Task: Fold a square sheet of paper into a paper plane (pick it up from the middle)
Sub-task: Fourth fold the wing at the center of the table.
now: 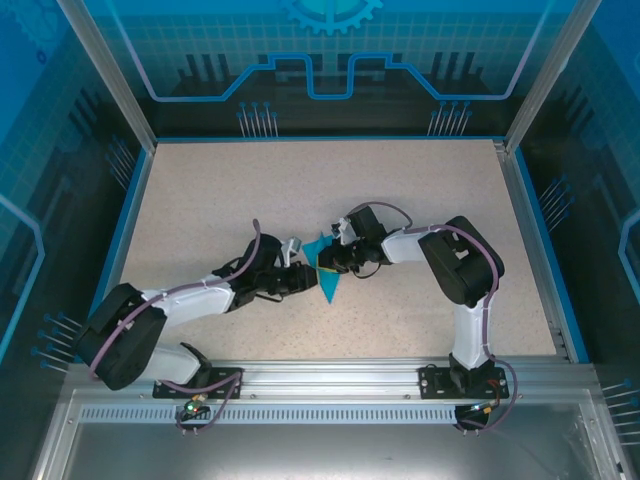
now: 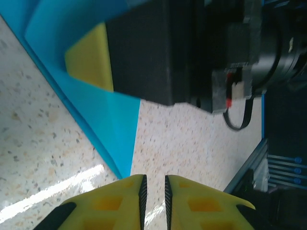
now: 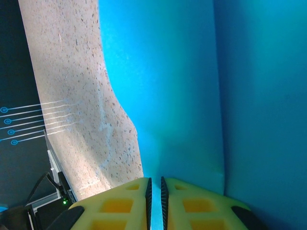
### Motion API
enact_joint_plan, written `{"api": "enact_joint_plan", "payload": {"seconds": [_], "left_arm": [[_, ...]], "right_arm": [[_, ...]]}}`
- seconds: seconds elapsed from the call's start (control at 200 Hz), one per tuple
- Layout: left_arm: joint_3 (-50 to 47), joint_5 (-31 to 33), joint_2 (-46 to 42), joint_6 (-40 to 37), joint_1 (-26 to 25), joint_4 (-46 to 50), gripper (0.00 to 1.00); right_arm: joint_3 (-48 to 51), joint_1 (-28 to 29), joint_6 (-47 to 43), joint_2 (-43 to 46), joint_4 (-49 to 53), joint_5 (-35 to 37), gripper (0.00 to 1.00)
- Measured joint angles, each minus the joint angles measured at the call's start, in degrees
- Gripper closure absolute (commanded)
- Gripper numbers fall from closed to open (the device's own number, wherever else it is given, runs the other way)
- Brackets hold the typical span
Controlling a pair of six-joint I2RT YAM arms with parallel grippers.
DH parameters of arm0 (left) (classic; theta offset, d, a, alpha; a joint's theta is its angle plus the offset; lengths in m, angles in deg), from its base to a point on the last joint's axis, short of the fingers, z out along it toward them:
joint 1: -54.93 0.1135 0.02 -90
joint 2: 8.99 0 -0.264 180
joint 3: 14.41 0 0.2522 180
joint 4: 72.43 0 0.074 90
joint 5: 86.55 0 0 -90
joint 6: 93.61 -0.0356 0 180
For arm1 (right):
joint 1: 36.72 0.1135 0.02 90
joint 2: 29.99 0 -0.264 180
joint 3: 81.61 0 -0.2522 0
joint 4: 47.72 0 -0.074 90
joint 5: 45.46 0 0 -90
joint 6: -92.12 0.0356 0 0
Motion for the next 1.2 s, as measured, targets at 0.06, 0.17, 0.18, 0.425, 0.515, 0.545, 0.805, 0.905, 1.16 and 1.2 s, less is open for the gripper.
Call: {"api": "enact_joint_plan", "payload": {"seconds": [0.06,0.17,0.18,0.425,0.515,0.545,0.805,0.905,1.16,1.2], "left_arm": [[0.6,0.4,0.5,0.9,0.0,0.0,0.79],[1.9,0.6,3.2,2.3,-0.1,-1.7,0.79],[2.0,0.6,3.5,2.3,-0.1,-1.8,0.79],[4.2,0.6,10.6,3.4,-1.9,-4.4,0.79],[4.8,0.6,12.7,3.4,-2.4,-5.1,0.79],[5.1,0.5,13.6,3.4,-2.5,-5.4,0.79],[7.0,0.6,18.2,3.3,-4.0,-5.6,0.83],[7.1,1.3,18.8,3.2,-4.2,-4.4,0.84],[7.1,2.2,19.8,2.0,-4.2,-3.1,0.85],[7.1,2.1,19.8,1.8,-4.2,-3.1,0.85]], "right_arm": [[0.0,0.0,0.1,0.0,0.0,0.0,0.83],[0.0,0.0,0.4,0.0,-0.1,0.0,0.83],[0.0,0.0,0.4,0.0,-0.1,0.0,0.83],[0.0,0.0,0.6,0.0,-0.2,0.0,0.83],[0.0,0.0,0.9,0.0,-0.2,0.0,0.83],[0.0,0.0,0.9,0.0,-0.2,0.0,0.83],[0.0,0.0,1.0,0.0,-0.2,0.0,0.83],[0.0,0.0,1.1,0.0,-0.2,0.0,0.83],[0.0,0.0,1.4,0.0,-0.3,0.0,0.84],[0.2,0.0,1.9,0.0,-0.6,0.0,0.84]]}}
